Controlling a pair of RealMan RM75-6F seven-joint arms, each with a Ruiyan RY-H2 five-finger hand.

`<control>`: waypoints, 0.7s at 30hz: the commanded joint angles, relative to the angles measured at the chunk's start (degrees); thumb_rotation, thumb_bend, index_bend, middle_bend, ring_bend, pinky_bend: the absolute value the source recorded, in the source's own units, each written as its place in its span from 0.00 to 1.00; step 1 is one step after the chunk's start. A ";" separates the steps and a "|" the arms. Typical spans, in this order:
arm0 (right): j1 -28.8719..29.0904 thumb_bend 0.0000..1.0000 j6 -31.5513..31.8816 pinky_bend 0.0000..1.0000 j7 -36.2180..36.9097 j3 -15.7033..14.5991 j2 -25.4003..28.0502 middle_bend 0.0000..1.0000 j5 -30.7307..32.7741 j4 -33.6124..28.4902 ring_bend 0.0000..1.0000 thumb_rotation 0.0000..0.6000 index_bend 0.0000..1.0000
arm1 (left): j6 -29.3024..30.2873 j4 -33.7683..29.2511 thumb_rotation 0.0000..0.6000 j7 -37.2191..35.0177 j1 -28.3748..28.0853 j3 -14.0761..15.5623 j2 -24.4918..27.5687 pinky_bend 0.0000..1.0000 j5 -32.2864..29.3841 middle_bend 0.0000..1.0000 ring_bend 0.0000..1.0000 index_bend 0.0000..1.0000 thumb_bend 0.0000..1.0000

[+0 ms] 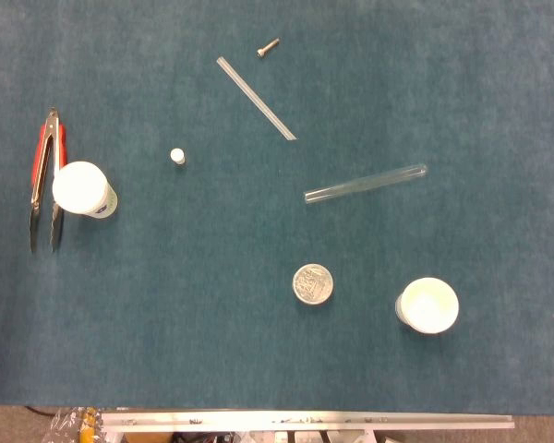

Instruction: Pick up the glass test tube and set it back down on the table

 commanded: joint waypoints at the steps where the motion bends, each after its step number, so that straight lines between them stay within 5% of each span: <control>1: -0.07 0.32 0.02 0.15 0.16 -0.17 -0.03 0.11 -0.29 0.07 0.00 1.00 0.27 | -0.07 -0.03 1.00 -0.14 0.03 0.09 -0.02 0.06 0.07 0.13 0.00 0.27 0.32; 12: 0.38 0.32 -0.36 0.15 1.98 -0.04 0.32 0.11 -1.16 -0.12 0.00 1.00 0.27 | -0.44 -0.03 1.00 -0.72 -0.81 -0.35 0.55 0.06 1.30 0.13 0.00 0.27 0.32; 21: 3.70 0.32 -3.52 0.15 3.71 1.72 0.39 0.11 -1.51 -0.61 0.00 1.00 0.27 | -6.48 -2.56 1.00 -1.82 -5.67 -1.48 2.39 0.06 3.05 0.13 0.00 0.27 0.32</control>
